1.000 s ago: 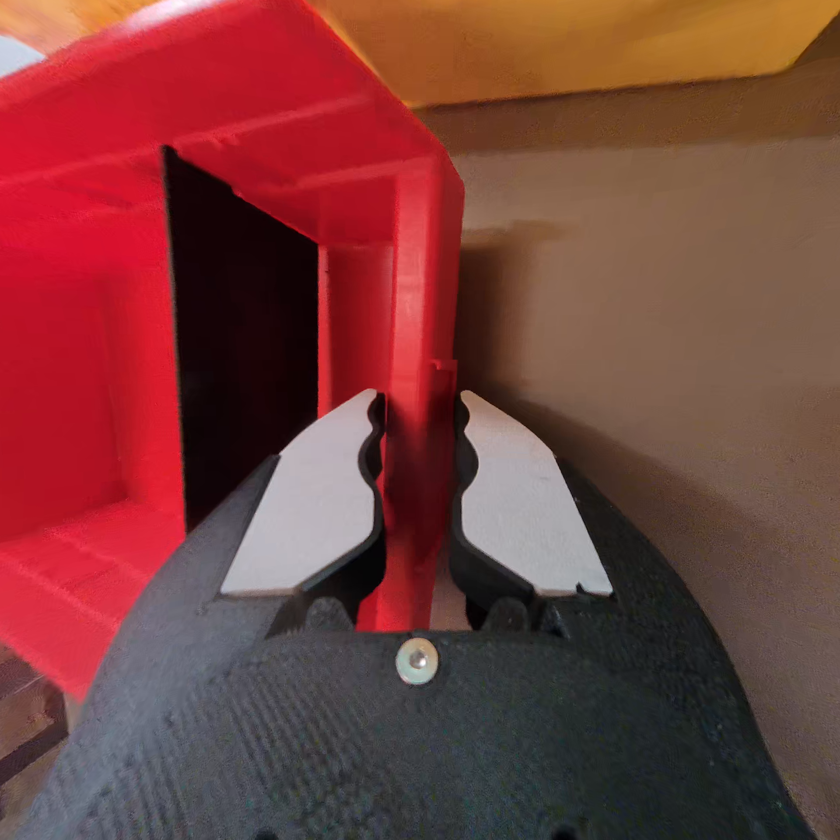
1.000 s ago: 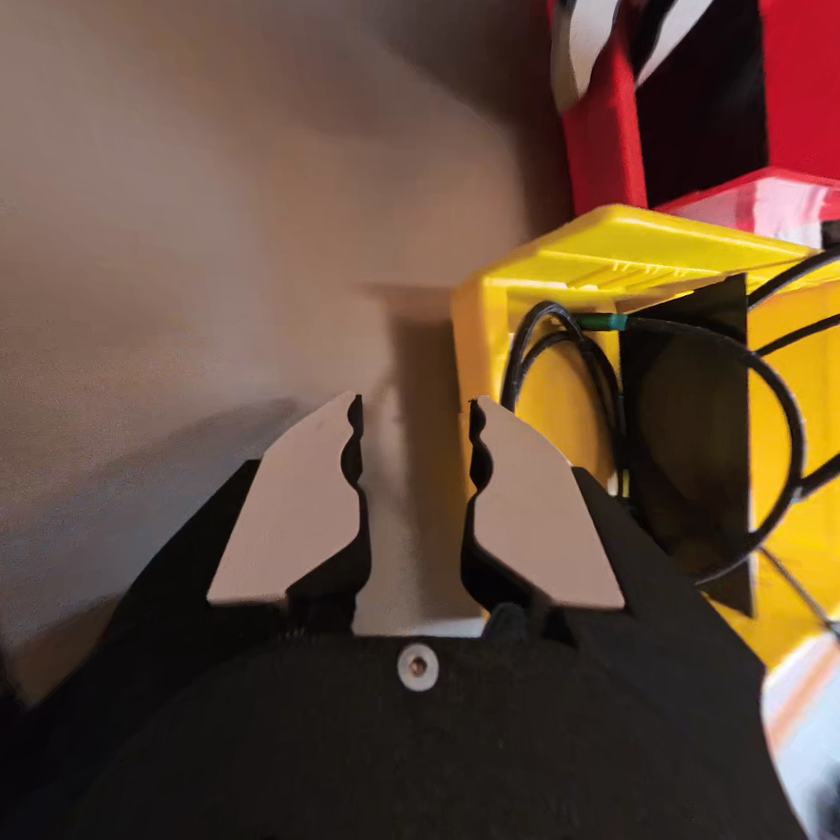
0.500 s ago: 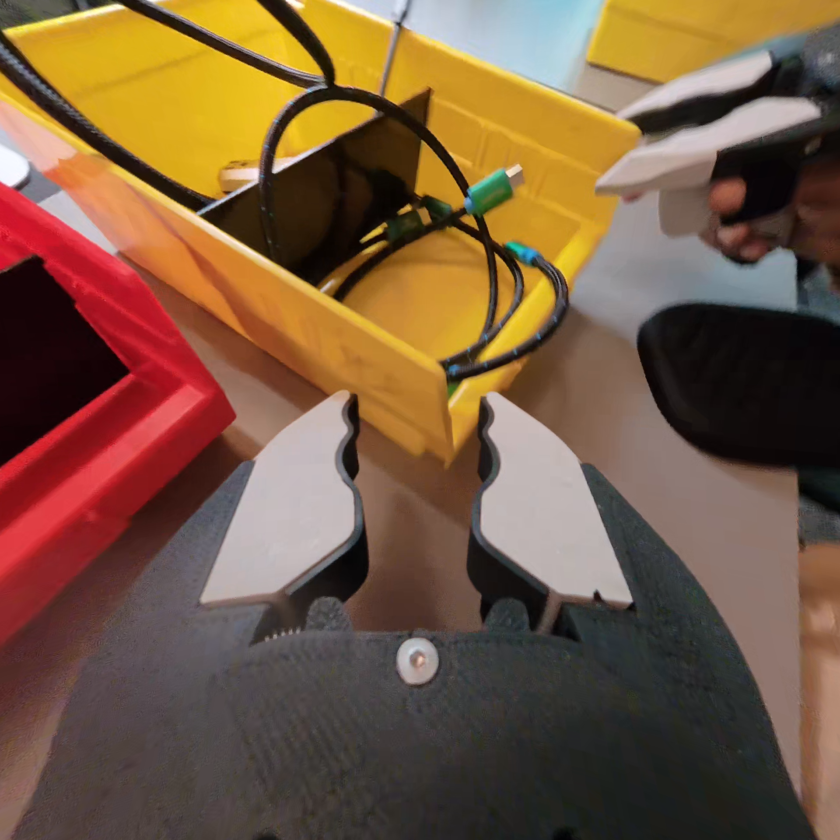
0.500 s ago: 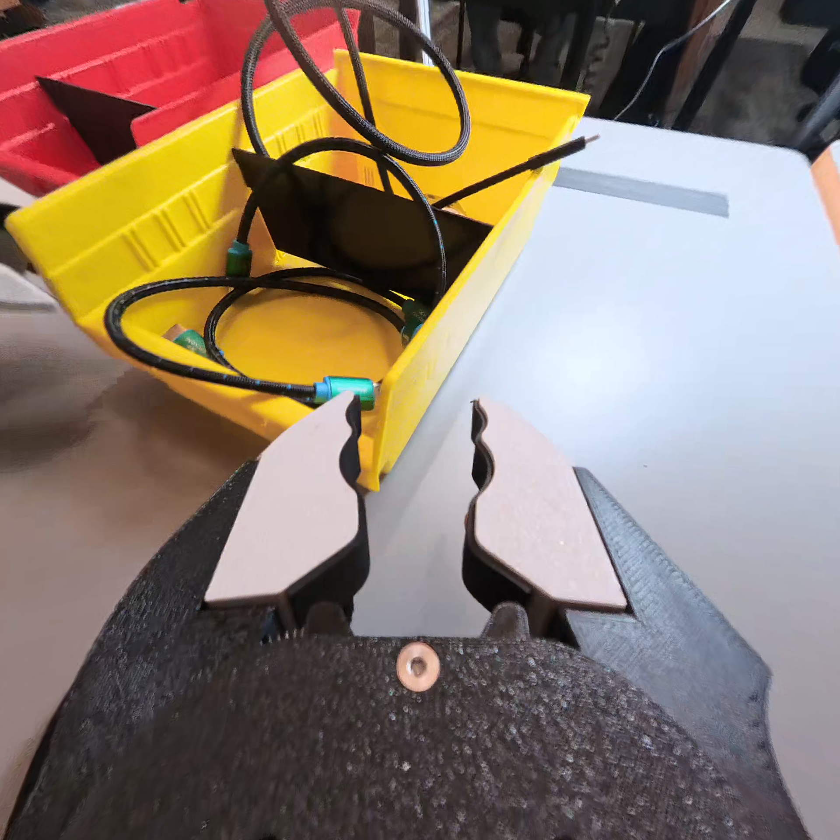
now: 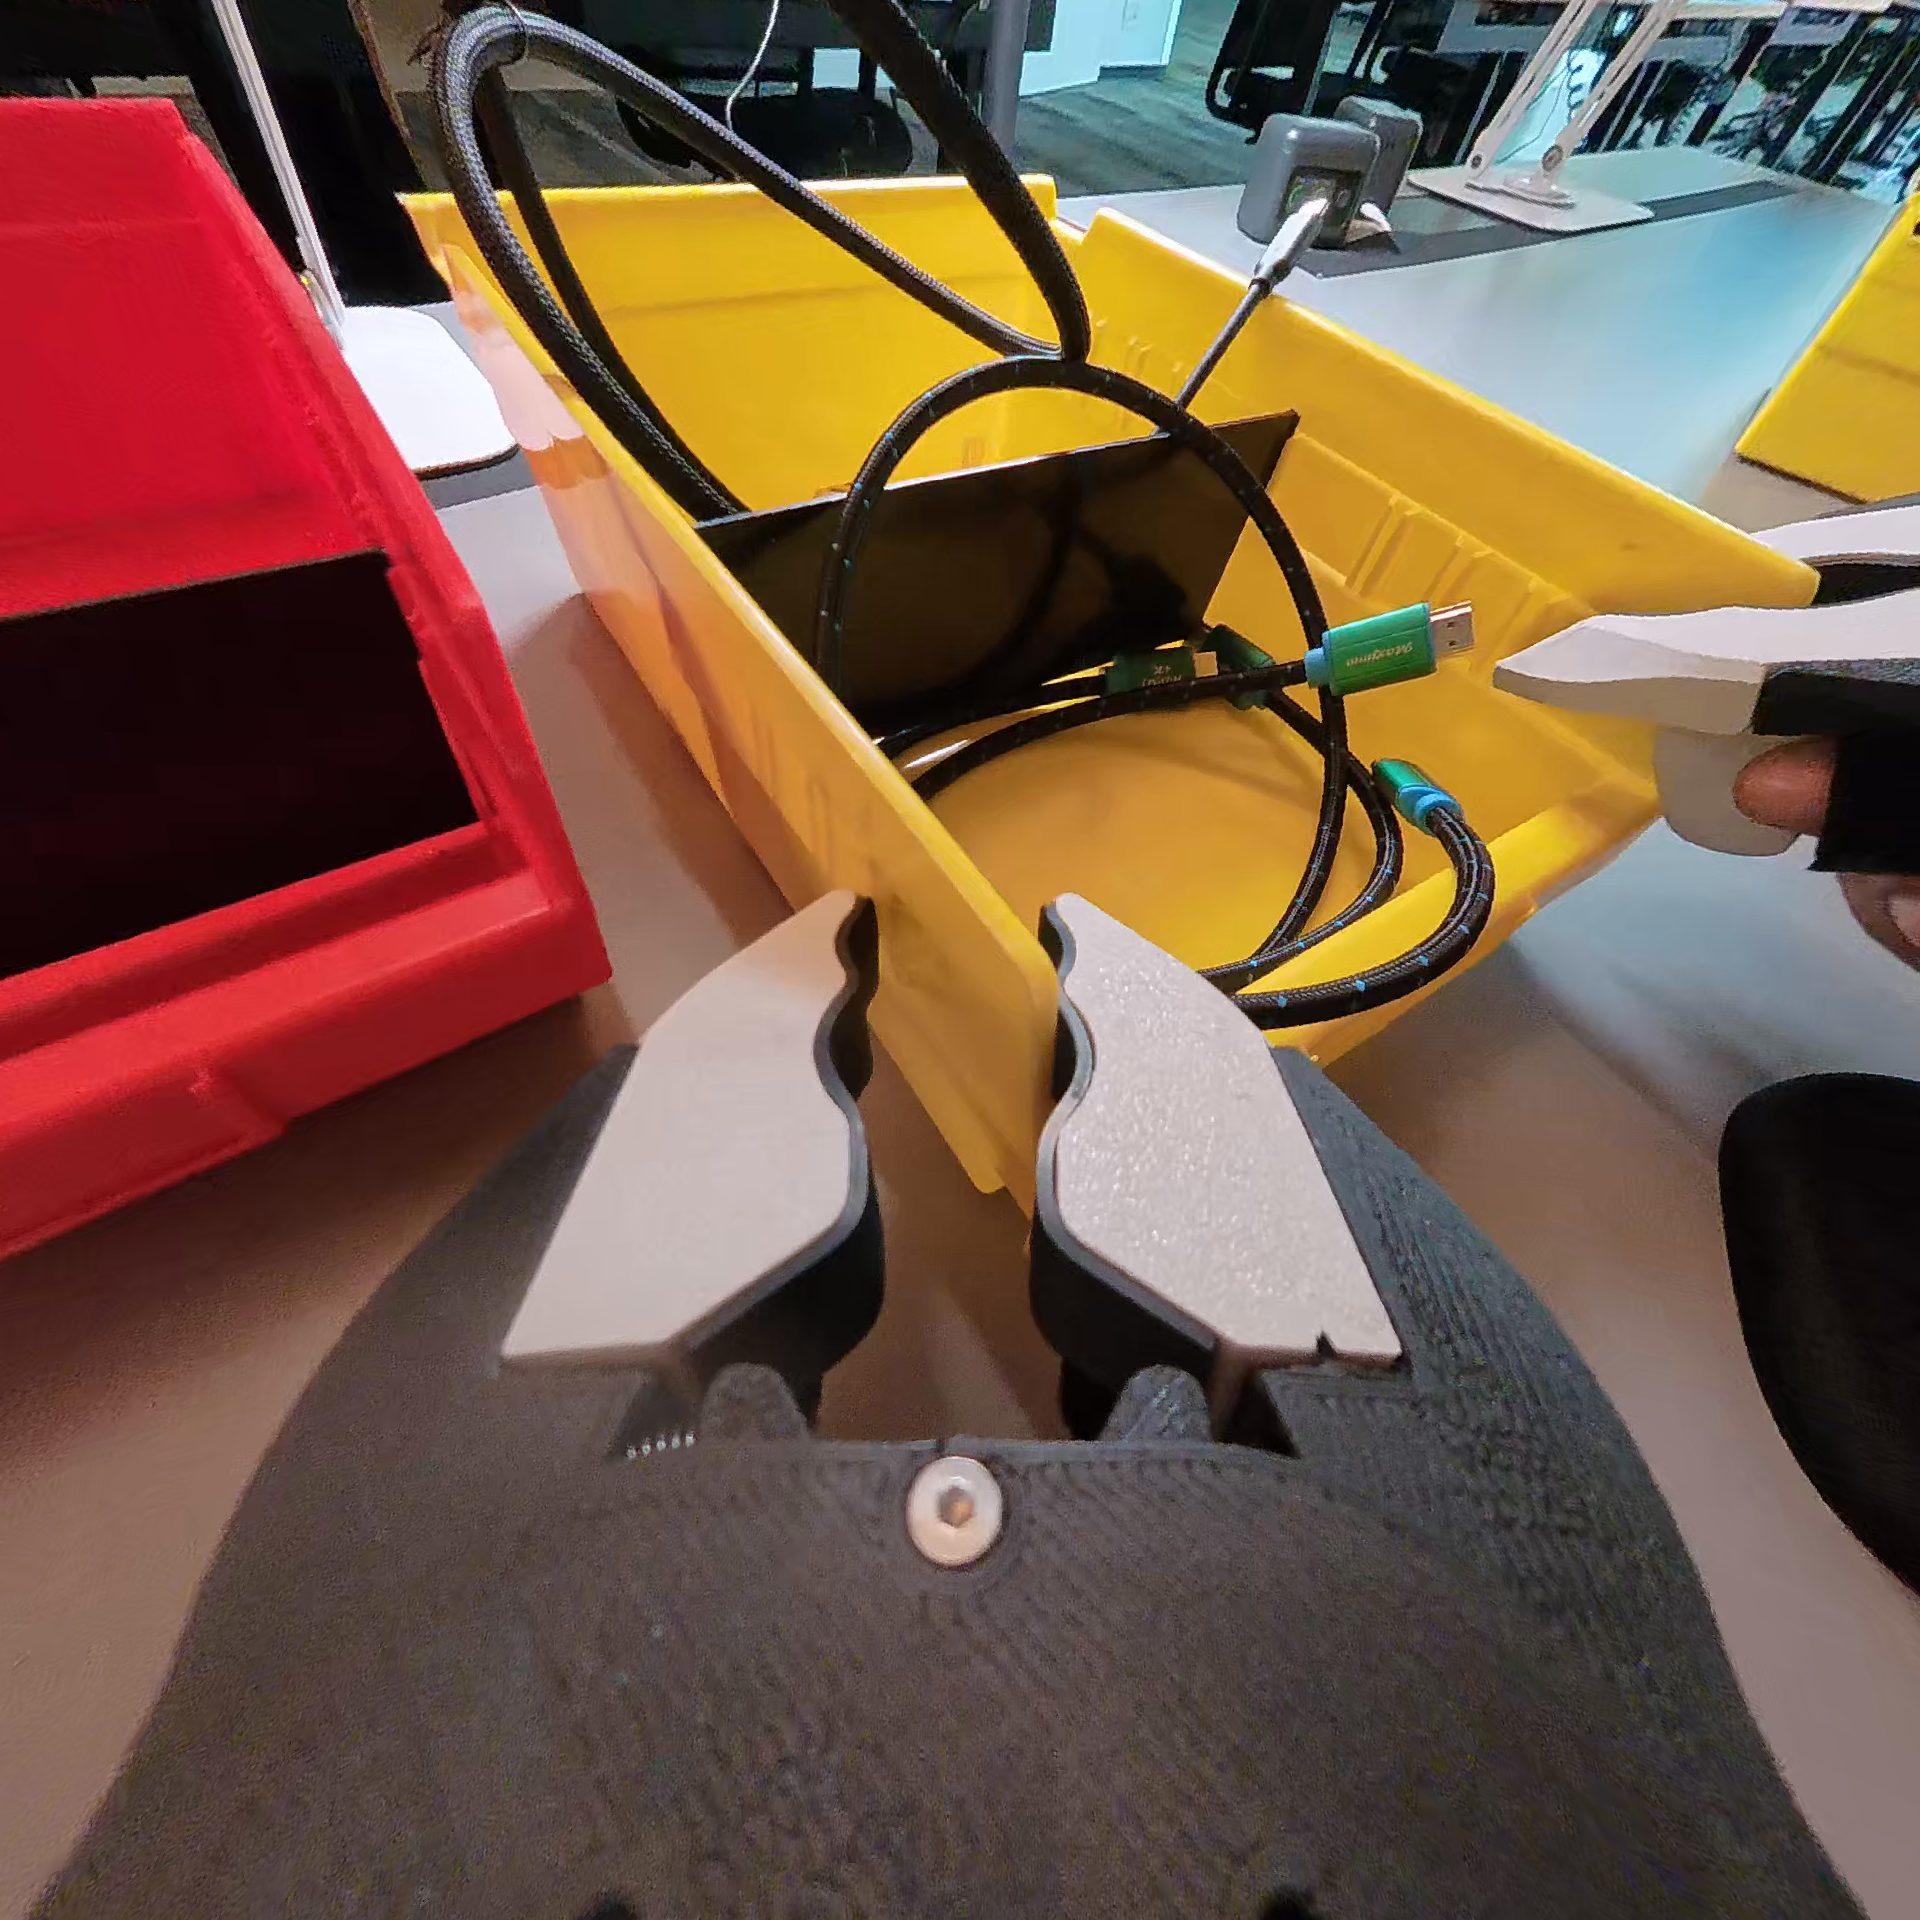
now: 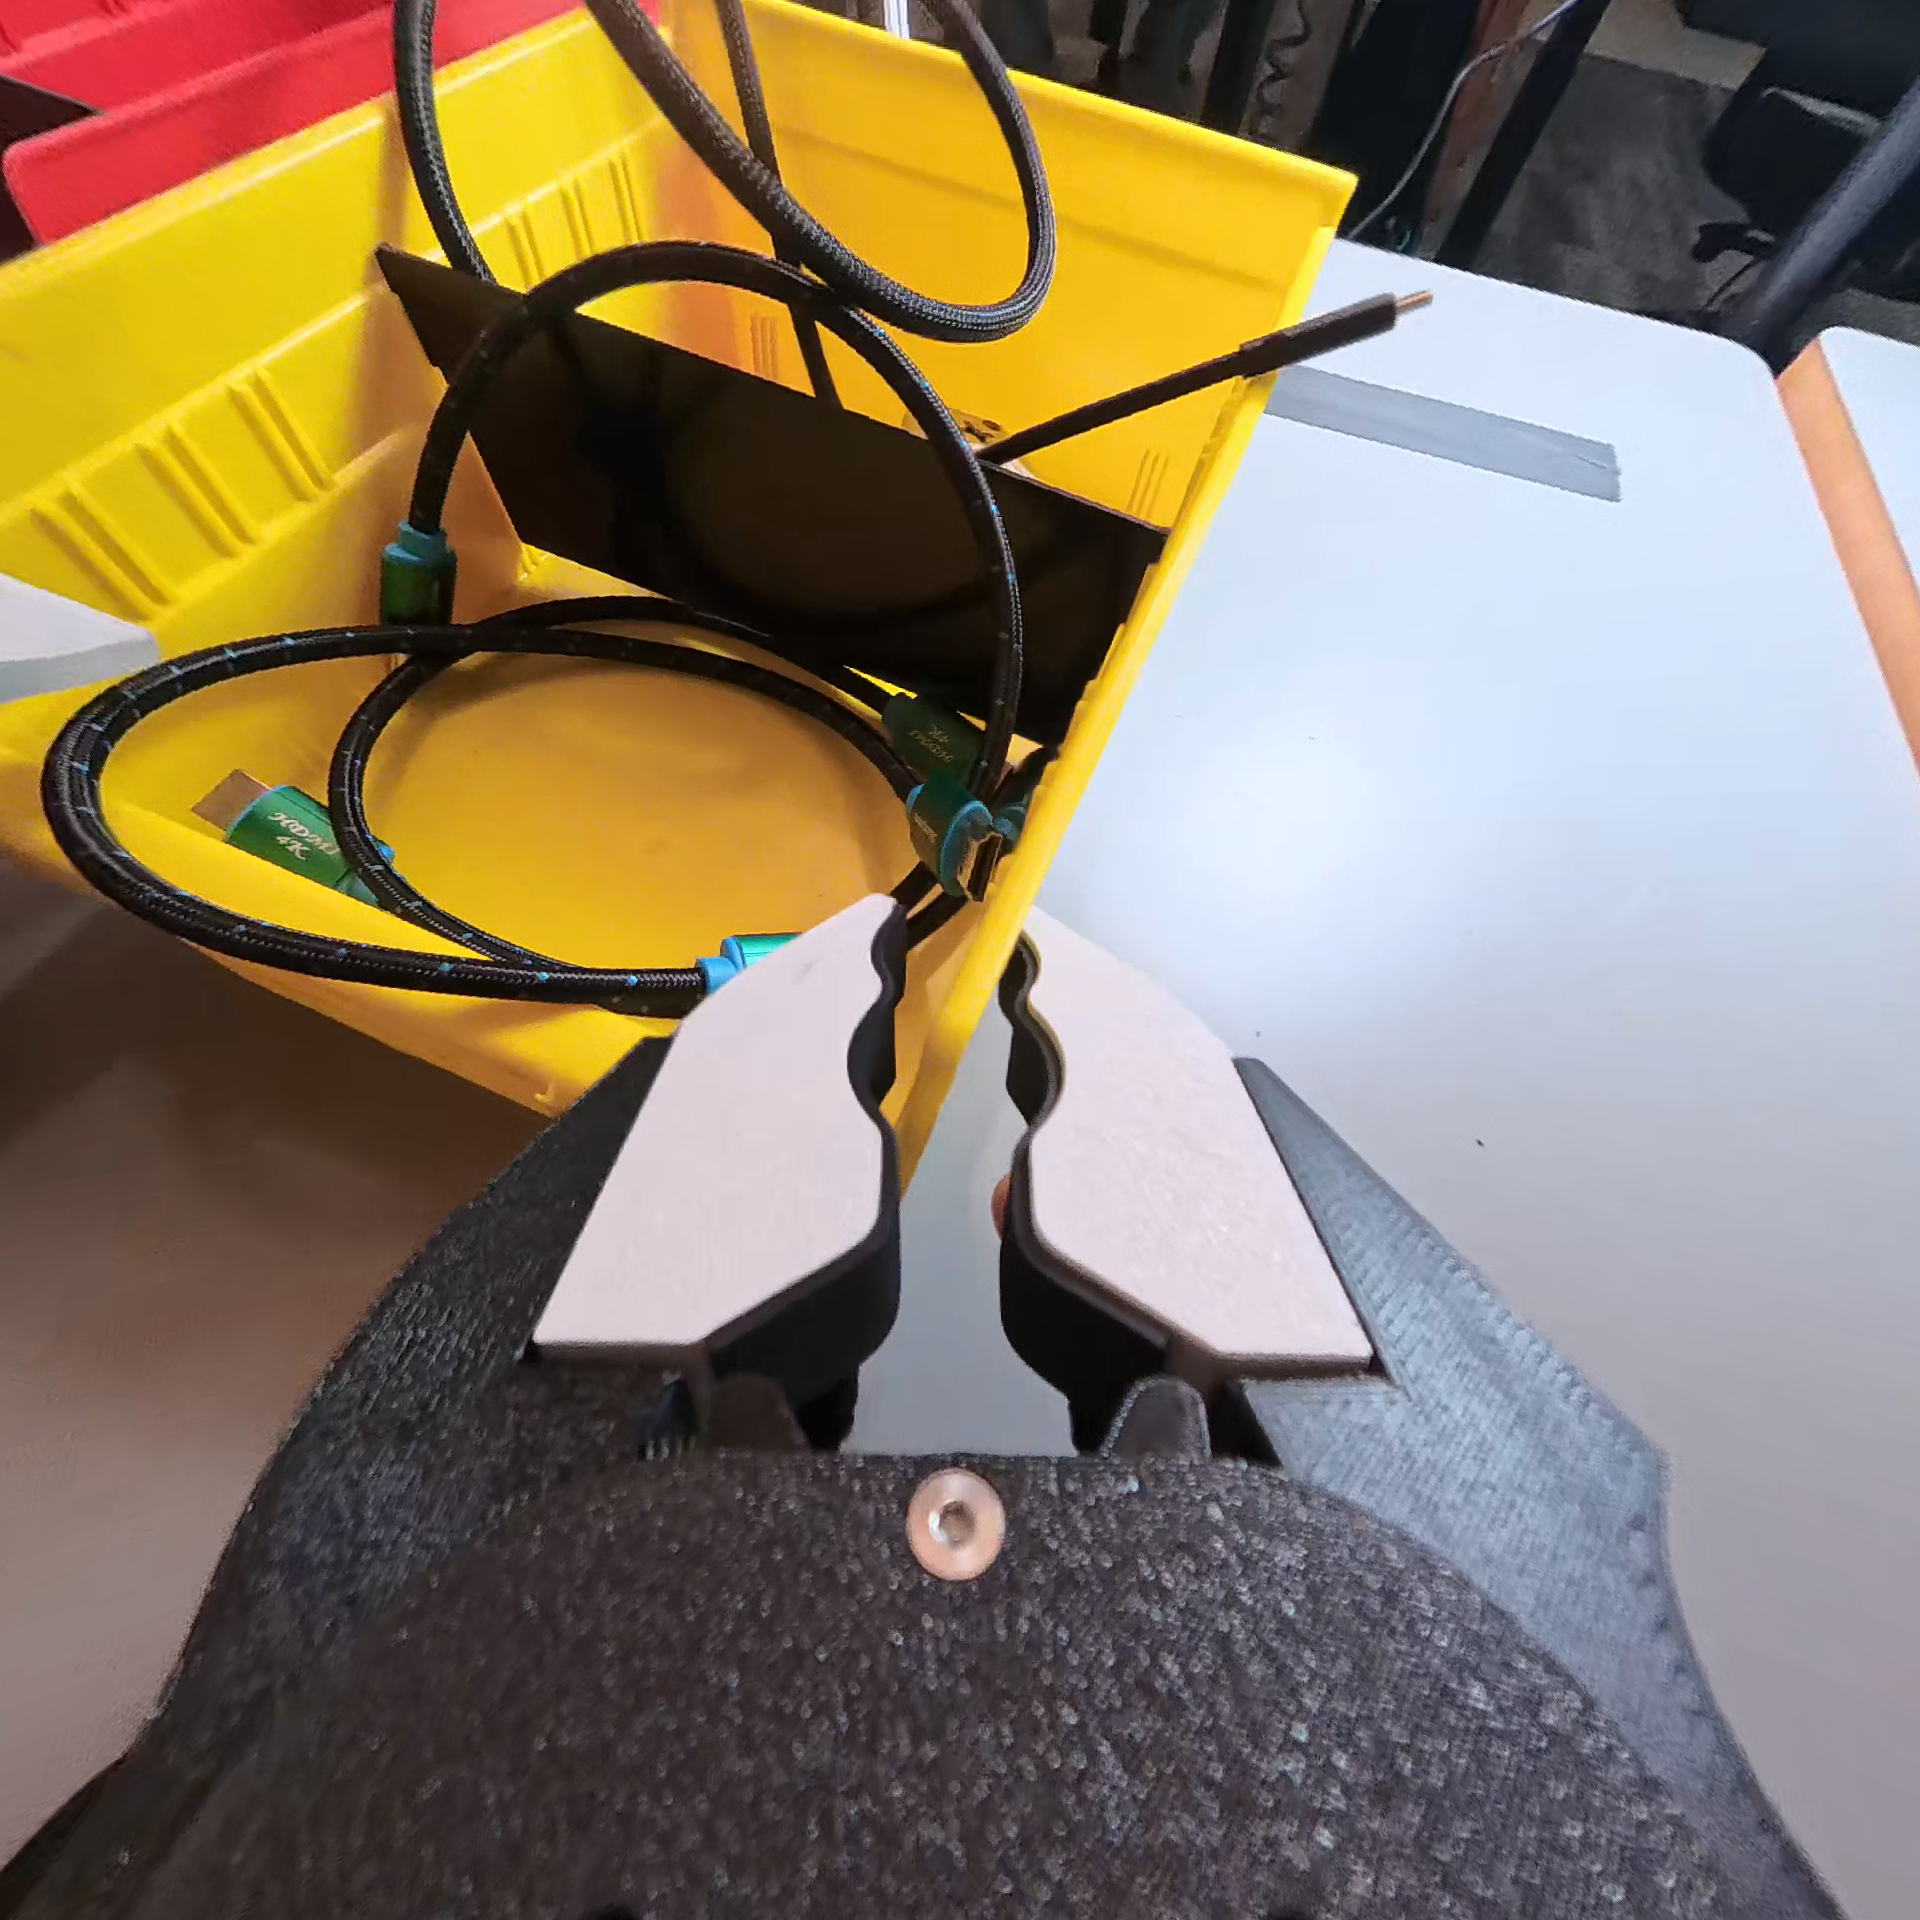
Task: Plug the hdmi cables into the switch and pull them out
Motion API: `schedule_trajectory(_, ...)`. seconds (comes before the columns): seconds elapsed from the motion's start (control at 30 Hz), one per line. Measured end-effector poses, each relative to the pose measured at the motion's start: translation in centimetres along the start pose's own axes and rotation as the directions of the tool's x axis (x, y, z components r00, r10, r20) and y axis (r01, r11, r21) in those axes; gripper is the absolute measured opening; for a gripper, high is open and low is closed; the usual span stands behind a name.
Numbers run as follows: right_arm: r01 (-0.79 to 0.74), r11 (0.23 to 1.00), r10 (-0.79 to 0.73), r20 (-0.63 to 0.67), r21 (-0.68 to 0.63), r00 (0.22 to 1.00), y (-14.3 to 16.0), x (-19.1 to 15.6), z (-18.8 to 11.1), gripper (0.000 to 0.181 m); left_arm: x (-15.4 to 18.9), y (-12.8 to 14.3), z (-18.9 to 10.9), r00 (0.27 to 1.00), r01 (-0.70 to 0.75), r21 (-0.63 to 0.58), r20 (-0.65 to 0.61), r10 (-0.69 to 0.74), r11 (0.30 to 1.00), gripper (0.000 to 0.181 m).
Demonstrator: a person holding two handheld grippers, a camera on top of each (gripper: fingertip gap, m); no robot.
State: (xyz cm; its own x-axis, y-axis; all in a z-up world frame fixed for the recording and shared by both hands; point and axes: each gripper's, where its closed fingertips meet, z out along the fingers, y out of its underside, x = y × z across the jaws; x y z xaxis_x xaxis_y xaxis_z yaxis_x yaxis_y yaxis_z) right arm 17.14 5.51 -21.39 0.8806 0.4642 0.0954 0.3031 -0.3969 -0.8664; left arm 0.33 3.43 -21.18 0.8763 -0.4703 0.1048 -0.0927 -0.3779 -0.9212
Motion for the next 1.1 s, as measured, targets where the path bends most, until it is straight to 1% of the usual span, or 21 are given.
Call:
schedule_trajectory(0.1,0.007,1.000,-0.007,0.031,0.000,1.000,0.0,-0.4,-0.6,0.017,0.1,-0.4,-0.5,1.000,-0.003,0.008,-0.011,0.003,1.000,0.029)
schedule_trajectory(0.17,0.005,1.000,-0.005,0.030,0.004,1.000,0.0,-0.7,-1.3,0.017,0.3,-1.0,-1.0,1.000,-0.023,0.026,-0.014,0.023,0.999,0.028)
schedule_trajectory(0.27,-0.006,0.999,0.005,0.006,0.041,1.000,-0.5,-1.1,-2.9,0.017,0.9,-2.4,-2.2,0.998,-0.061,0.068,-0.012,0.062,0.996,0.026)
schedule_trajectory(0.33,-0.003,0.997,0.004,-0.015,0.077,1.000,-1.5,-1.4,-4.5,0.017,1.3,-3.6,-3.3,0.996,-0.083,0.104,-0.010,0.085,0.991,0.024)
schedule_trajectory(0.4,0.014,0.993,-0.011,-0.030,0.121,1.000,-3.1,-1.8,-6.2,0.018,1.5,-5.1,-4.8,0.995,-0.099,0.148,-0.004,0.101,0.984,0.023)
schedule_trajectory(0.47,0.048,0.984,-0.043,-0.036,0.172,0.998,-5.4,-2.7,-7.8,0.019,1.2,-7.0,-6.7,0.994,-0.108,0.201,0.020,0.106,0.974,0.022)
schedule_trajectory(0.57,0.102,0.962,-0.101,-0.014,0.253,0.995,-9.4,-5.3,-9.3,0.020,-0.8,-9.6,-10.4,0.992,-0.114,0.268,0.088,0.093,0.957,0.019)
schedule_trajectory(0.67,0.135,0.935,-0.159,0.048,0.327,0.986,-13.3,-9.3,-9.4,0.022,-4.2,-11.0,-14.7,0.982,-0.111,0.307,0.182,0.057,0.945,0.017)
schedule_trajectory(0.8,0.158,0.913,-0.234,0.166,0.377,0.958,-17.5,-16.4,-7.5,0.022,-9.9,-10.8,-21.2,0.947,-0.092,0.328,0.322,-0.020,0.940,0.015)
schedule_trajectory(0.93,0.162,0.902,-0.297,0.303,0.400,0.906,-19.7,-24.8,-4.6,0.022,-15.9,-8.8,-27.8,0.883,-0.071,0.330,0.459,-0.094,0.941,0.013)
schedule_trajectory(1.03,0.167,0.908,-0.327,0.402,0.384,0.855,-20.0,-30.9,-2.2,0.023,-19.8,-6.5,-32.0,0.832,-0.044,0.323,0.535,-0.144,0.945,0.012)
schedule_trajectory(1.1,0.165,0.917,-0.331,0.464,0.363,0.821,-19.7,-34.5,-0.4,0.023,-22.3,-4.5,-34.0,0.807,-0.008,0.319,0.562,-0.182,0.948,0.011)
